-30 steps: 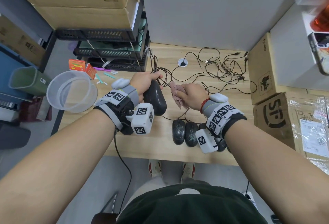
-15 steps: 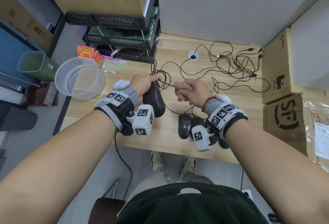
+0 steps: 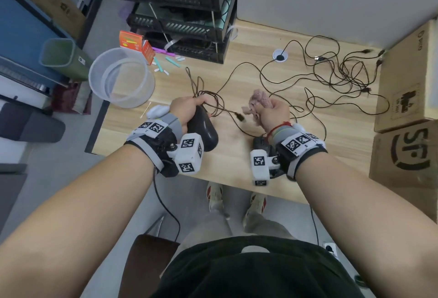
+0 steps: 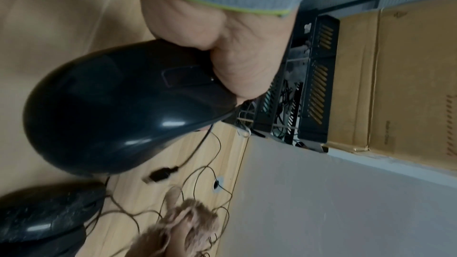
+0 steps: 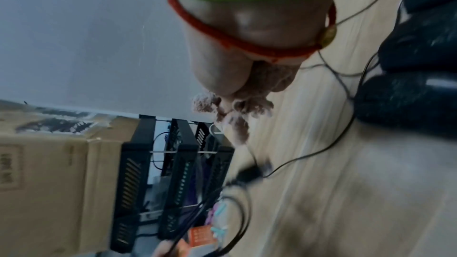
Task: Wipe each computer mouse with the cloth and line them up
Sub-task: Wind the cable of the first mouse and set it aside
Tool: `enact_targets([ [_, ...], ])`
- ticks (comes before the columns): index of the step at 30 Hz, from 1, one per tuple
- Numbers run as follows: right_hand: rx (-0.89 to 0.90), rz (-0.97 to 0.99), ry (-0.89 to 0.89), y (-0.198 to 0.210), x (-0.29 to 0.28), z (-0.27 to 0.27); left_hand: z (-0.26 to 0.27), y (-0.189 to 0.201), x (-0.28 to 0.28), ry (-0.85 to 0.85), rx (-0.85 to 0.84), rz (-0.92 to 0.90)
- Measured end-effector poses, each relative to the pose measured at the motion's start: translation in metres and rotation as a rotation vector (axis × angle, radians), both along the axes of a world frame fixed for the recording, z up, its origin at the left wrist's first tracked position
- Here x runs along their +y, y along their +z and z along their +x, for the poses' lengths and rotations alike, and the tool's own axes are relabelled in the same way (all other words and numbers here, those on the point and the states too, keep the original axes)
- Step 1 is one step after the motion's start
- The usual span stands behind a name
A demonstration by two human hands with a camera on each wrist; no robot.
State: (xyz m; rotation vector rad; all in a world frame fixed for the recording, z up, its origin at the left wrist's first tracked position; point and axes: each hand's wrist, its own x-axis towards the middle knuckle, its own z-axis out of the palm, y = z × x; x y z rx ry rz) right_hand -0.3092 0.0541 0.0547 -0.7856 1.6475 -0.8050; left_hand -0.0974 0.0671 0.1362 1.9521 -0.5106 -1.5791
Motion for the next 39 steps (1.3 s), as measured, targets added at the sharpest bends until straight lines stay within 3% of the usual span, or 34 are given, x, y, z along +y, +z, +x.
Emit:
enact_targets([
  [3, 0.11, 0.058, 0.072, -0.007, 0.008, -0.013, 0.016, -0.005, 0.003, -0.009, -0.063, 0.005],
  [8, 0.276, 0.2, 0.424, -0.01, 0.025, -0.013, 0.017, -0.004, 0.01, -0.104, -0.091, -0.041],
  [12, 0.382, 0.294, 0.557, 0.001, 0.023, -0.005, 0.01, 0.0, 0.008, -0.22, -0.156, -0.081],
  [15, 0.474, 0.077, 0.581, 0.034, 0.005, -0.001, 0.002, 0.013, 0.001, -0.318, -0.21, -0.12],
  [19, 0.378, -0.282, 0.603, 0.093, -0.017, 0.01, -0.012, 0.033, -0.012, -0.418, -0.152, -0.17],
  [22, 0.424, -0.508, 0.684, 0.129, -0.029, 0.011, -0.024, 0.048, -0.023, -0.549, -0.182, -0.223],
  [24, 0.474, -0.572, 0.686, 0.141, -0.036, 0.005, -0.031, 0.058, -0.03, -0.611, -0.196, -0.267],
  [27, 0.532, -0.516, 0.634, 0.147, -0.039, -0.003, -0.038, 0.069, -0.037, -0.653, -0.18, -0.317],
  [34, 0.593, -0.476, 0.604, 0.151, -0.043, -0.012, -0.043, 0.101, -0.058, -0.616, -0.133, -0.421],
  [39, 0.384, -0.529, 0.405, 0.164, -0.043, -0.005, -0.043, 0.116, -0.067, -0.57, -0.133, -0.515],
])
